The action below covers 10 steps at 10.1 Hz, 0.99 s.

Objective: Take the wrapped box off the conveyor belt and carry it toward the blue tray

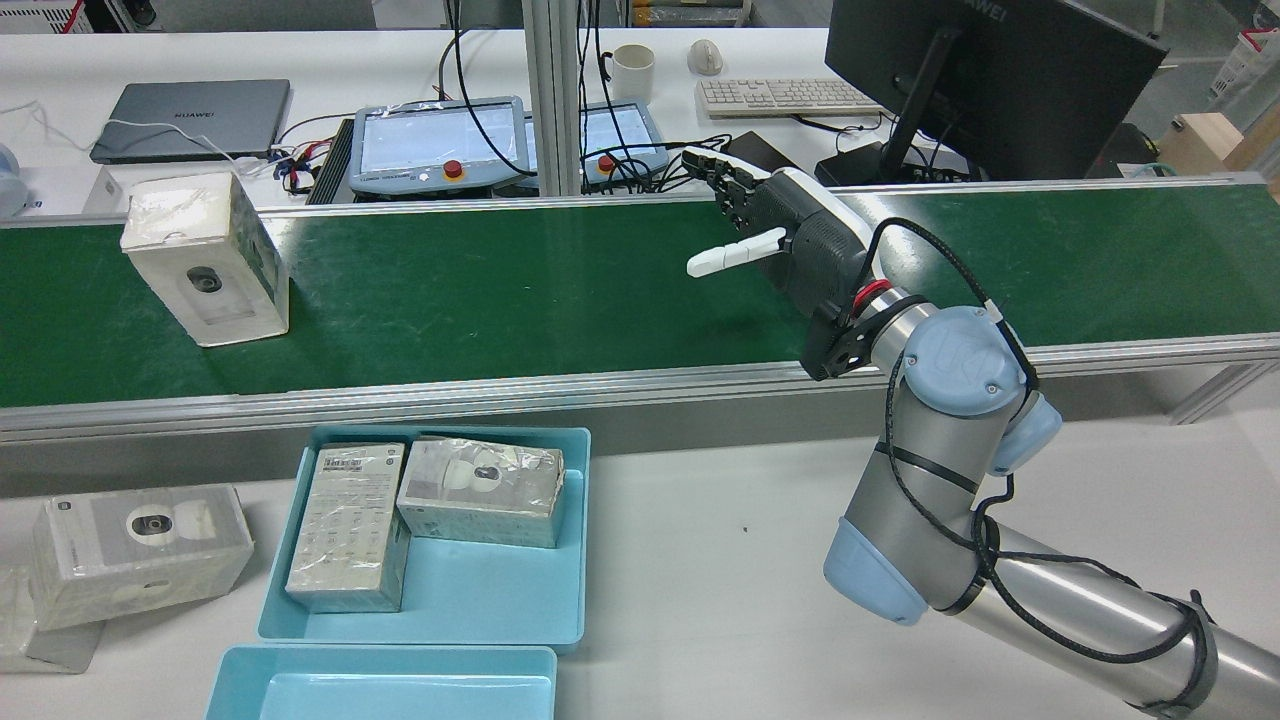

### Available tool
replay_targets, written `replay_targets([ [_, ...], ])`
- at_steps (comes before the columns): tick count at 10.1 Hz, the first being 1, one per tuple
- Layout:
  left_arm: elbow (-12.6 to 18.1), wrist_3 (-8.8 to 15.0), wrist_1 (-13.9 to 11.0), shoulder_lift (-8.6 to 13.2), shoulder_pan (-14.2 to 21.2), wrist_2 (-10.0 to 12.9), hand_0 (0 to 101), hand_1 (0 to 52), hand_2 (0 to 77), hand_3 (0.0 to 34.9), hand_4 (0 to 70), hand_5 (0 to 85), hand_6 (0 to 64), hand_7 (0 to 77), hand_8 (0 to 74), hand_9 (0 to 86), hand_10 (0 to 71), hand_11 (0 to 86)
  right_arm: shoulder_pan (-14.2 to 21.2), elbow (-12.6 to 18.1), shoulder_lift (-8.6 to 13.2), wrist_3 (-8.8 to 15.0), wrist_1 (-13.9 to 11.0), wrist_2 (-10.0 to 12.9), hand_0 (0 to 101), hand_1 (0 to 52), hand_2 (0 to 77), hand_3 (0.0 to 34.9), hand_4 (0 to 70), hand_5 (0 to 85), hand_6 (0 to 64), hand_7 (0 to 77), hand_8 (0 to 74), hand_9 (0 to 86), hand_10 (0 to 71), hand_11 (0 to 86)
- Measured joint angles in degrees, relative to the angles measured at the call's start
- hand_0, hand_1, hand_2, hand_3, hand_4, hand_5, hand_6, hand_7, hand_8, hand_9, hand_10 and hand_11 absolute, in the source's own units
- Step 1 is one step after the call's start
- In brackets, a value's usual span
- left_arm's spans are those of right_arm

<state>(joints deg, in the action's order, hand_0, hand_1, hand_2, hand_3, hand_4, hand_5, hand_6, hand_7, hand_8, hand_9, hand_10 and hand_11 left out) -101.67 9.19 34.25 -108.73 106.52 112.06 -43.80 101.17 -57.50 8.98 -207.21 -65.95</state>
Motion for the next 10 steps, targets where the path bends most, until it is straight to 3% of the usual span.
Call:
replay_targets([
  [6, 0.0, 0.0, 0.0, 0.0, 0.0, 0.0, 0, 0.0, 1.1, 0.0, 0.0, 1.1, 0.5, 0.5, 0.5, 0.5, 0.5, 0.5, 0.0, -3.2, -0.5, -1.6, 7.7, -0.5, 48, 14.7, 6.5, 0.0, 7.1, 12.0, 2.2, 2.7, 0.0, 1.6, 0.0, 0.5],
  [9, 0.0, 0.0, 0.0, 0.0, 0.0, 0.0, 0, 0.0, 1.1, 0.0, 0.0, 1.1, 0.5, 0.5, 0.5, 0.5, 0.5, 0.5, -0.7, -3.3, -0.9, -2.0, 8.6, -0.6, 48, 14.7, 6.5, 0.0, 8.2, 12.5, 2.2, 3.8, 0.0, 1.6, 0.0, 0.5],
  [10, 0.0, 0.0, 0.0, 0.0, 0.0, 0.0, 0, 0.0, 1.1, 0.0, 0.0, 1.1, 0.5, 0.5, 0.5, 0.0, 0.5, 0.5, -0.9, -3.2, -1.0, -2.0, 8.6, -0.6, 48, 16.9, 6.0, 0.0, 8.2, 13.1, 2.2, 3.8, 0.0, 1.6, 0.0, 0.5],
])
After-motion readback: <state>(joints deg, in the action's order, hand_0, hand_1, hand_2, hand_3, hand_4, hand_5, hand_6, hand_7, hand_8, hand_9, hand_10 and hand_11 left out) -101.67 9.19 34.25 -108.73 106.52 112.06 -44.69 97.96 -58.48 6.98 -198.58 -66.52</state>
